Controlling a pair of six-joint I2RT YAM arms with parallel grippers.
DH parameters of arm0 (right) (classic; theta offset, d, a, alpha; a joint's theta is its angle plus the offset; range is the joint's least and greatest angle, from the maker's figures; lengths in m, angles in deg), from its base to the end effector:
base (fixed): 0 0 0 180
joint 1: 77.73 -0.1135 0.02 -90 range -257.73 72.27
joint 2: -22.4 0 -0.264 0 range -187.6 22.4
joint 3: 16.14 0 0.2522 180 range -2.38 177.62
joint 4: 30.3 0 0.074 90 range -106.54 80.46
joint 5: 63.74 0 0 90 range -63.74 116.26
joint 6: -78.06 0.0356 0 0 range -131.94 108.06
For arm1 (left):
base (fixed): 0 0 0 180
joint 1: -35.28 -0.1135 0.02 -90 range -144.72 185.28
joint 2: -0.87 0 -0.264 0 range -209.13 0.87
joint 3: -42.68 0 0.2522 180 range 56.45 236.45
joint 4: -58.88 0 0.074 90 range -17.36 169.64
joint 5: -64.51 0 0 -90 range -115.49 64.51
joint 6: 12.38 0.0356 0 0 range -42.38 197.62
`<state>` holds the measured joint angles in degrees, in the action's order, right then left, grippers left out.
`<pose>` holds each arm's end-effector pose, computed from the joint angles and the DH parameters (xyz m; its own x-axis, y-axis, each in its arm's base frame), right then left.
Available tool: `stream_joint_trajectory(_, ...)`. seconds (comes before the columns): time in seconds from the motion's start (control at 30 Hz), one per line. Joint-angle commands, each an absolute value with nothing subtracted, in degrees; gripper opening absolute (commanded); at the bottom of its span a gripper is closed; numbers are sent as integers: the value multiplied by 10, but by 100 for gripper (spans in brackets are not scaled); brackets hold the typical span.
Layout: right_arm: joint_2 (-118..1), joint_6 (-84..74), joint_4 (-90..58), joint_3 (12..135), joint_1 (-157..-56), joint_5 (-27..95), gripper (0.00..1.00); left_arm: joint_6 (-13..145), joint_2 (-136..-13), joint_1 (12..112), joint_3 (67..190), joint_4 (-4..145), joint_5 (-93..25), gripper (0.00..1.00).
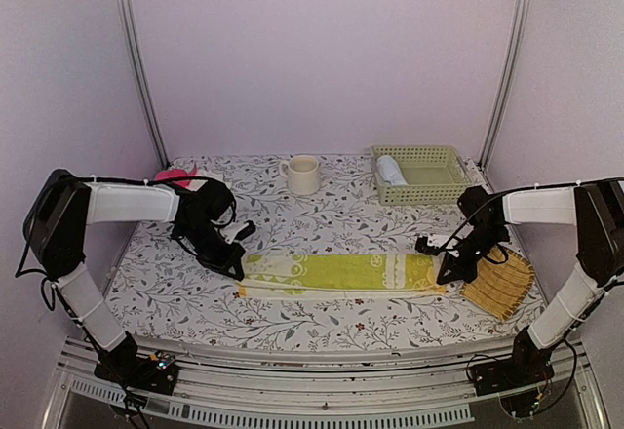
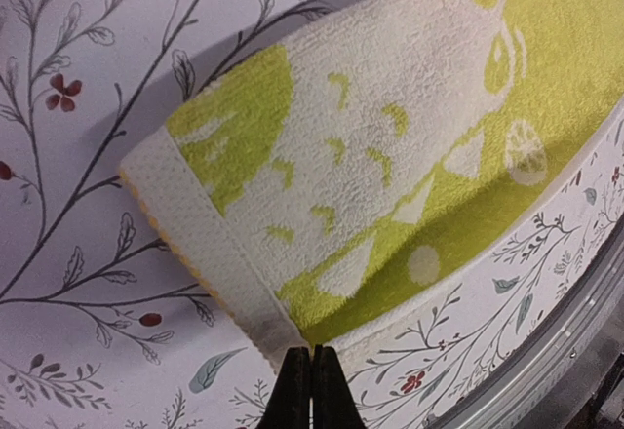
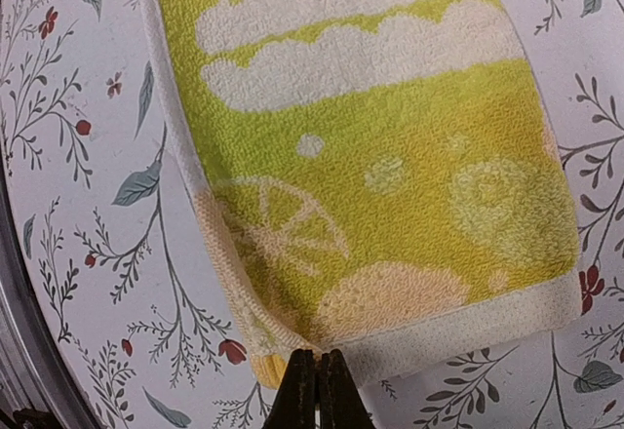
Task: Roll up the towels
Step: Fold the towel at the center of the board.
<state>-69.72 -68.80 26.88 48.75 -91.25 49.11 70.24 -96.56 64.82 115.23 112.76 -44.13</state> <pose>0.2539 0.0753 0.1556 -0.3178 -0.8700 -0.3769 -0.9481 0.2902 0.1297 0.2588 -0.1597 0.1635 -0.9132 0.3776 -0.1530 0.4074 0.8492 -0.3359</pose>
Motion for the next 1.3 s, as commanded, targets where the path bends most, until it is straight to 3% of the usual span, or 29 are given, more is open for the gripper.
stream_joint_trajectory(0.0, -683, -699, 263, 471, -916, 487, 2, 694, -973, 659, 1140, 1155, -447, 0)
stream_joint_trajectory(0.17, -670, -703, 263, 460, -916, 489, 5, 693, -980, 669, 1137, 1157, -447, 2)
stream_joint_trajectory(0.27, -653, -700, 276, 456, -916, 493, 31, 691, -972, 676, 1141, 1164, -449, 19)
stream_joint_trajectory(0.4, -611, -700, 293, 462, -916, 484, 41, 687, -922, 678, 1157, 1179, -453, 33)
stream_joint_trajectory(0.53, -583, -666, 272, 493, -916, 477, 46, 696, -877, 675, 1173, 1154, -447, 38)
stream_joint_trajectory(0.67, -566, -584, 188, 534, -916, 438, 51, 664, -903, 669, 1213, 1130, -392, 36)
stream_joint_trajectory(0.7, -562, -555, 165, 545, -916, 432, 56, 654, -915, 669, 1226, 1126, -374, 34)
stream_joint_trajectory(0.73, -558, -536, 148, 556, -911, 440, 70, 645, -924, 669, 1234, 1115, -359, 33)
stream_joint_trajectory(0.77, -556, -511, 133, 564, -905, 461, 92, 637, -931, 668, 1239, 1102, -344, 30)
stream_joint_trajectory(0.8, -559, -493, 121, 569, -898, 486, 100, 630, -938, 668, 1243, 1088, -330, 26)
stream_joint_trajectory(0.93, -617, -480, 160, 589, -894, 602, 100, 602, -970, 667, 1256, 1049, -330, 0)
stream_joint_trajectory(0.97, -636, -483, 173, 596, -895, 610, 89, 596, -973, 667, 1251, 1028, -340, 0)
stream_joint_trajectory(1.03, -680, -491, 200, 608, -897, 603, 55, 577, -975, 667, 1229, 992, -356, 0)
stream_joint_trajectory(1.1, -719, -498, 212, 608, -897, 585, 32, 557, -974, 668, 1209, 959, -368, 0)
stream_joint_trajectory(1.2, -749, -489, 189, 583, -898, 554, 17, 534, -968, 669, 1175, 922, -378, 0)
stream_joint_trajectory(1.27, -755, -488, 181, 570, -901, 545, 15, 526, -963, 670, 1154, 910, -382, 0)
